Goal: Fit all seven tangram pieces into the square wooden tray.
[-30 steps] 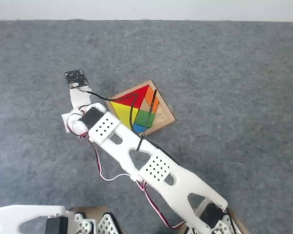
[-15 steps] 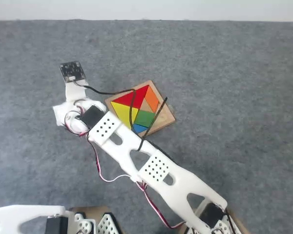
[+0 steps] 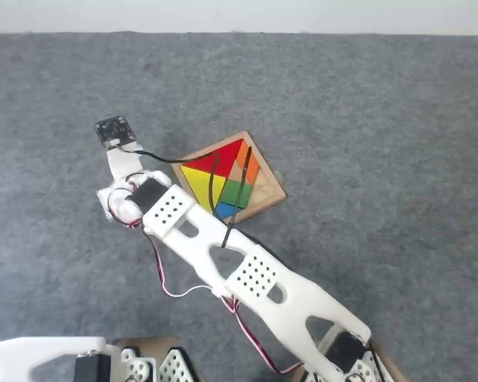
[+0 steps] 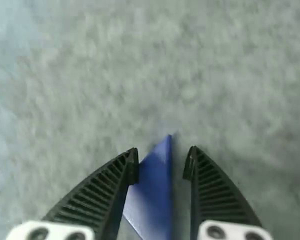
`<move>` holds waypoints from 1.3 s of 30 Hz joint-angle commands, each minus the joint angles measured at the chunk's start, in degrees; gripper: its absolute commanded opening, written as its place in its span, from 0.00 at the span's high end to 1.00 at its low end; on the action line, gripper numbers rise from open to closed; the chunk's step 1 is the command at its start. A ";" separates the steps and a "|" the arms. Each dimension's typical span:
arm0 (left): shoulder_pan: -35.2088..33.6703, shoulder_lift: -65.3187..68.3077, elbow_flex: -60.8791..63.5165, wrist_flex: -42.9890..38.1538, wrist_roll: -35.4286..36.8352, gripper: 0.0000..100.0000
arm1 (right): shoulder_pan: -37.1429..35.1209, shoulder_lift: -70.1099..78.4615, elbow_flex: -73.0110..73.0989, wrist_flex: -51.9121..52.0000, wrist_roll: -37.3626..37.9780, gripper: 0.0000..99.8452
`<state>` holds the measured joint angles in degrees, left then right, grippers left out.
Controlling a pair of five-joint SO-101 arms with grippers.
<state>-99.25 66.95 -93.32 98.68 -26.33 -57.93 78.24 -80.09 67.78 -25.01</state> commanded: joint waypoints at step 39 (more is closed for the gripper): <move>24.79 -38.42 72.22 -3.25 -11.78 0.72 | -1.45 -57.01 70.15 3.30 34.20 0.76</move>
<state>-78.77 39.78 -32.84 98.24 -37.41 -60.04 19.78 -7.21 74.37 10.51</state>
